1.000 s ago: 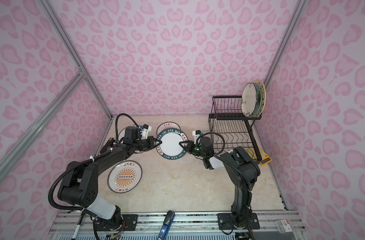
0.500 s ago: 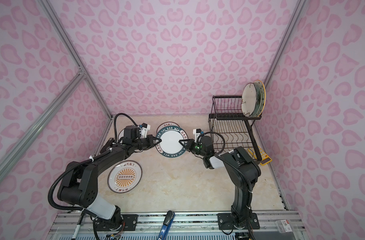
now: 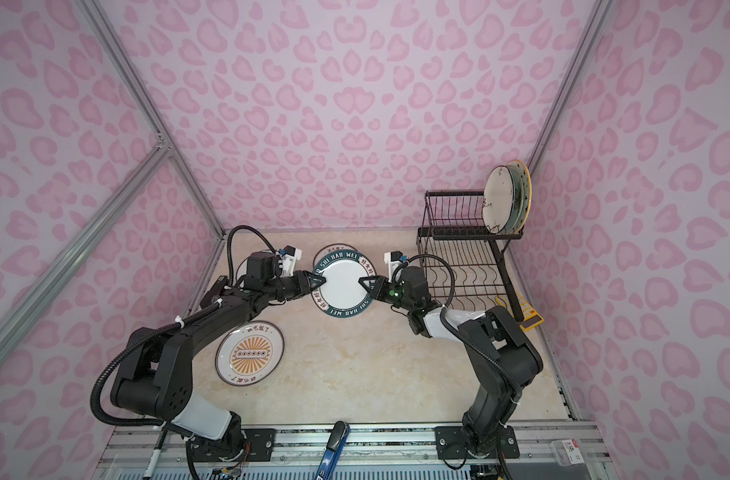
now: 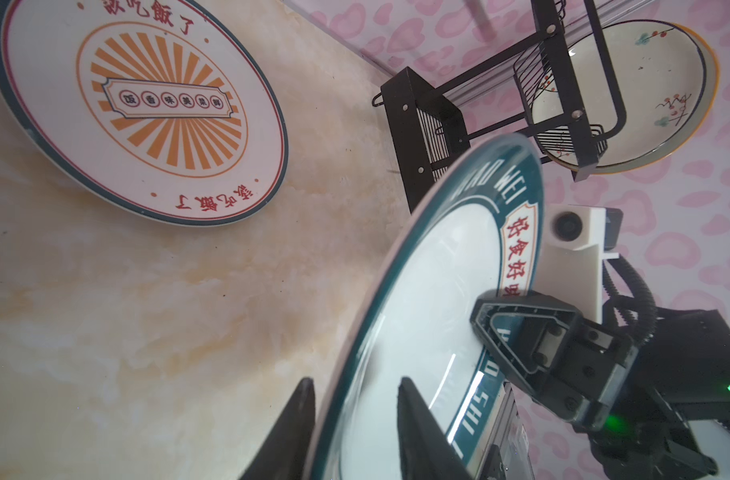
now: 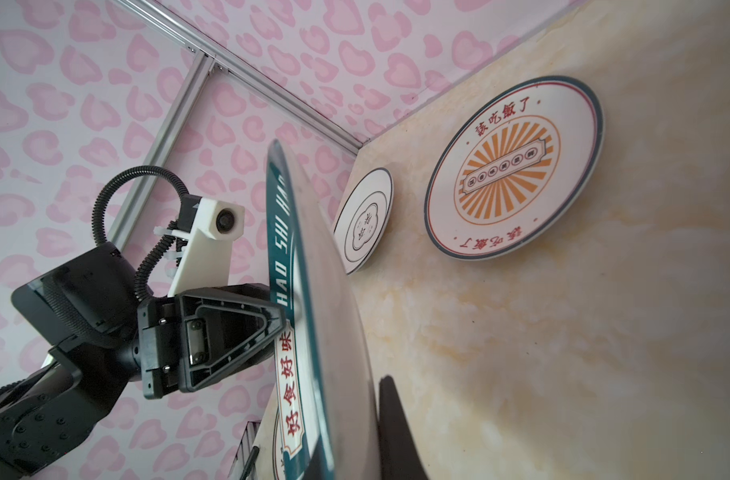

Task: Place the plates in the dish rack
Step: 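Tilt the green-rimmed plate up with both grippers, raising the edge nearest the right gripper, then release the left gripper and carry the upright plate toward the rack with the right gripper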

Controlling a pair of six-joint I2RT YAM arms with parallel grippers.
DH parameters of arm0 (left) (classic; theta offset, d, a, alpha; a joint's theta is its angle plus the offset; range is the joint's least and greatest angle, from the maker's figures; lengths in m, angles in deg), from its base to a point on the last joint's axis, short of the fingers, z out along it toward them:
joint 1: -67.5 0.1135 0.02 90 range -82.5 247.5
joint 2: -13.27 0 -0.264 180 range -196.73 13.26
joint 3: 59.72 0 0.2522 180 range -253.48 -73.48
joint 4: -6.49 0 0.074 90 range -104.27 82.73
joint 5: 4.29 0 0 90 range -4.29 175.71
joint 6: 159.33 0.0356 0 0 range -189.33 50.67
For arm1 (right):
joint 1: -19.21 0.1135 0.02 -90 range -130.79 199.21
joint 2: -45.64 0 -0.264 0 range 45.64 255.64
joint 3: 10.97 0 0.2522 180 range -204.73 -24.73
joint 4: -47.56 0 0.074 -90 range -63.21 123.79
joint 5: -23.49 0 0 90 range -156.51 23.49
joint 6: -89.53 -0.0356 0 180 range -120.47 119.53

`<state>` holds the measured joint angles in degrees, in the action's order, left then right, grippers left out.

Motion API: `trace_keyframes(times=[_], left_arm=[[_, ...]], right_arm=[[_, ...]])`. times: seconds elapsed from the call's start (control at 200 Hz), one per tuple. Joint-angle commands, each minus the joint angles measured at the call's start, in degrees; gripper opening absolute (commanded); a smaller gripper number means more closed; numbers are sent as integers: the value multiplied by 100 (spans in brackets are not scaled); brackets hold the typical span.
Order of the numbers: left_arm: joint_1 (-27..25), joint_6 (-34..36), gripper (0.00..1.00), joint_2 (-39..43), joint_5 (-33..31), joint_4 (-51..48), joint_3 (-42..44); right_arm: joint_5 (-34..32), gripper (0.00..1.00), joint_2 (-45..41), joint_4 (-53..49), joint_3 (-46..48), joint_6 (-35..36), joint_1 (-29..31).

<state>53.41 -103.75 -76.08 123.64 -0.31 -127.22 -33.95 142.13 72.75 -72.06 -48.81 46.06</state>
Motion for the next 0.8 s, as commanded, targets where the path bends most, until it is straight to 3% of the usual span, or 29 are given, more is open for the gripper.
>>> trace_keyframes(times=[0.0,0.155,0.59,0.795], left_arm=[[1,84,40,167,-48,285,66],[2,162,41,358,-114,306,168],[2,277,41,569,-234,210,269],[-5,184,41,576,-218,286,279]], right_arm=[[-561,0,-293,-1112,-254,914,-16],[-785,0,-629,-2024,-672,1453,-97],[-431,0,-1144,-2627,-1513,1979,-492],[-503,0,-1417,-3233,-2153,2589,-758]])
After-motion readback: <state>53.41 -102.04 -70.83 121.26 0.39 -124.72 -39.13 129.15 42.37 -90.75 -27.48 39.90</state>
